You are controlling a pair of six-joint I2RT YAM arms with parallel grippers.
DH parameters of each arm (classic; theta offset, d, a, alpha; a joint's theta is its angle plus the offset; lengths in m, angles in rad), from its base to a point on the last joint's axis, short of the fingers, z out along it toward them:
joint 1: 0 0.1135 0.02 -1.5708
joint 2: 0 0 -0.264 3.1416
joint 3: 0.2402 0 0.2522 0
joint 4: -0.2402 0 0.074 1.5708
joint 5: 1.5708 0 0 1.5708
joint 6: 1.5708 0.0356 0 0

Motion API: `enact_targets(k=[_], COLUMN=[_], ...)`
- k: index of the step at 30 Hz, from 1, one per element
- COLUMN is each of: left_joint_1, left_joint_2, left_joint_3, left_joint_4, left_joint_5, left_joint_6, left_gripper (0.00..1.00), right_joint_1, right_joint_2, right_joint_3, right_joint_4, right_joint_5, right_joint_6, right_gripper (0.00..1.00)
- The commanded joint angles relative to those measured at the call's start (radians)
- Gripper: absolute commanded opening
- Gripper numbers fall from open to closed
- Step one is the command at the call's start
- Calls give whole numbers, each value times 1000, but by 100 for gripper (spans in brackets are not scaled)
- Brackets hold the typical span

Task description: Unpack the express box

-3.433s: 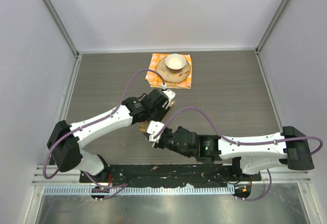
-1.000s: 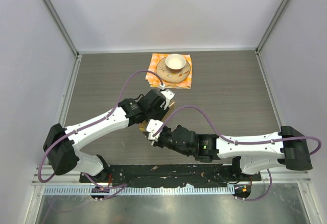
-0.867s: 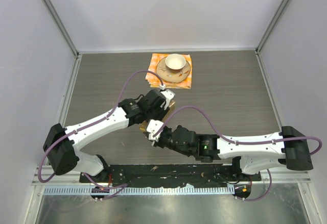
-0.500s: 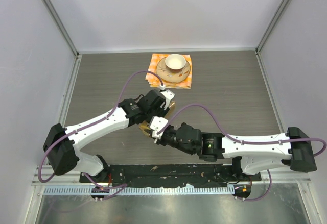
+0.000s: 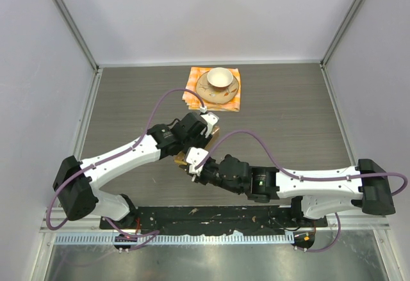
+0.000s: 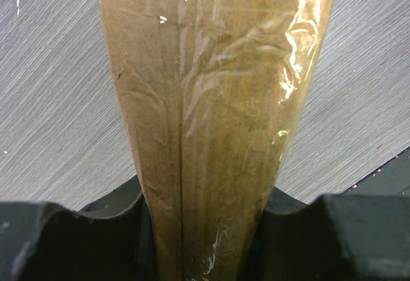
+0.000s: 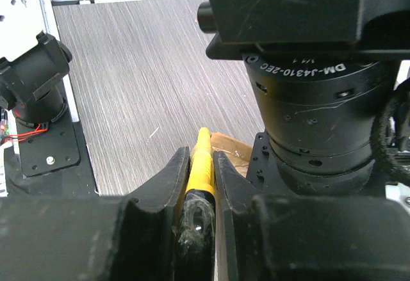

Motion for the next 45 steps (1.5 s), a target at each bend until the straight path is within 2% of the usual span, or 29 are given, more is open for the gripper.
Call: enact_targets(k=[1, 31, 45], left_joint_1=[-2, -4, -2], left_joint_2=[-43, -50, -56], left_joint_3=[-2, 1, -7], left_joint_4=[27, 22, 27], left_joint_5=[4, 18, 7], left_joint_6=[-2, -9, -3], left_gripper=[0, 0, 0], right_joint_1=[0, -8, -9], right_joint_2=[11, 58, -38], right_joint_3=[21, 13, -11], right_joint_4=[53, 5, -153], right_joint_5=[8, 39, 54], right_joint_6=[17, 6, 89], right_gripper=[1, 1, 1])
